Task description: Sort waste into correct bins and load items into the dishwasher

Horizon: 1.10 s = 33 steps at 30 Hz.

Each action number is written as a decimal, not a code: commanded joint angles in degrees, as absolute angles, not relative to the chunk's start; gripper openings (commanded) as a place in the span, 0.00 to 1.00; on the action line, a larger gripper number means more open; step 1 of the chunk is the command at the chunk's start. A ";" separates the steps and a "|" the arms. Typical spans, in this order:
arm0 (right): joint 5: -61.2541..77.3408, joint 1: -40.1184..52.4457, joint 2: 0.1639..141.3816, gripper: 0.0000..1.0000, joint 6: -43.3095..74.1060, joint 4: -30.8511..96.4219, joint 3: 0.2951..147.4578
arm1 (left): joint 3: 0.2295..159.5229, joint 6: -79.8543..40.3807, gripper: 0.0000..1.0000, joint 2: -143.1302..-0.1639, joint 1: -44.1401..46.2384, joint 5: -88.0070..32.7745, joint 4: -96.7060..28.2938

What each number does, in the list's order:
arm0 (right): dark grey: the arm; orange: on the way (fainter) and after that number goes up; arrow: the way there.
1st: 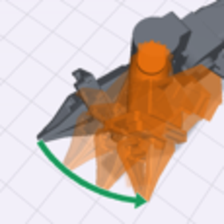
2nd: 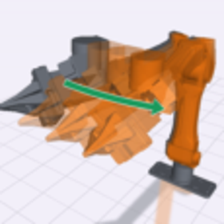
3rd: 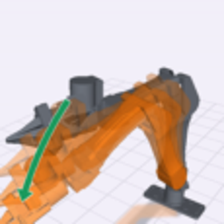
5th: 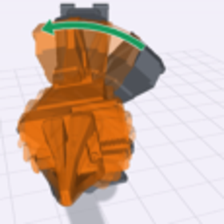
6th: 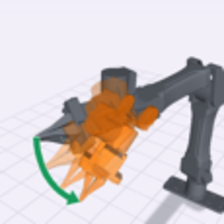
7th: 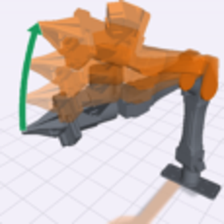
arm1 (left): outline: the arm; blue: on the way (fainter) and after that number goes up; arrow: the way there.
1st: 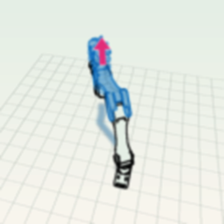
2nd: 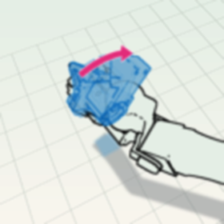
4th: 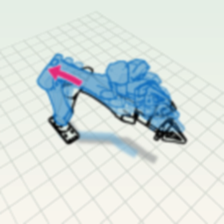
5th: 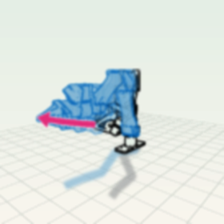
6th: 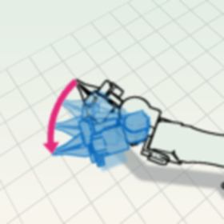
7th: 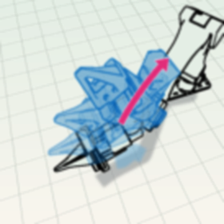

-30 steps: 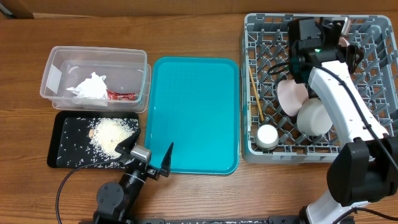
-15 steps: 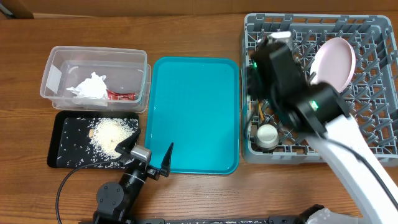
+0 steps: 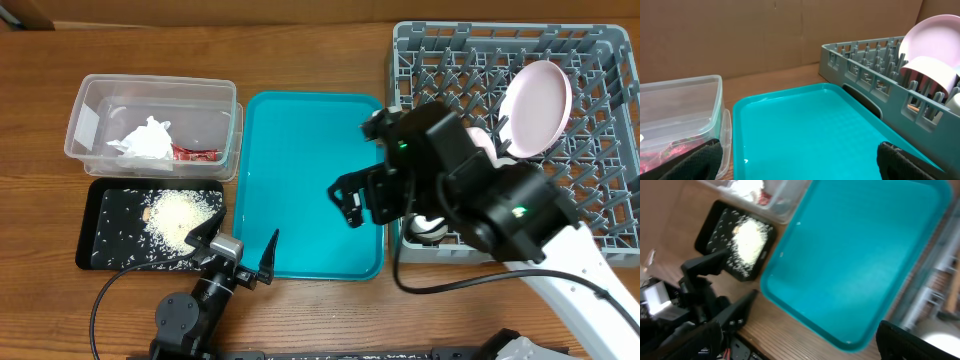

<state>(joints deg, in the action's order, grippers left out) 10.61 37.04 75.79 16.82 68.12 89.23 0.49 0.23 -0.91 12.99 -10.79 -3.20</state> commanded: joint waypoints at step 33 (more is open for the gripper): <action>-1.21 4.69 5.06 1.00 5.98 28.77 23.99 | 0.25 1.13 1.00 -0.25 12.67 -11.46 -3.20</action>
<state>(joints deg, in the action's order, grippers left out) -0.89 5.69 8.78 5.98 29.36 27.79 0.49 0.23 -0.91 12.99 -10.81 -3.20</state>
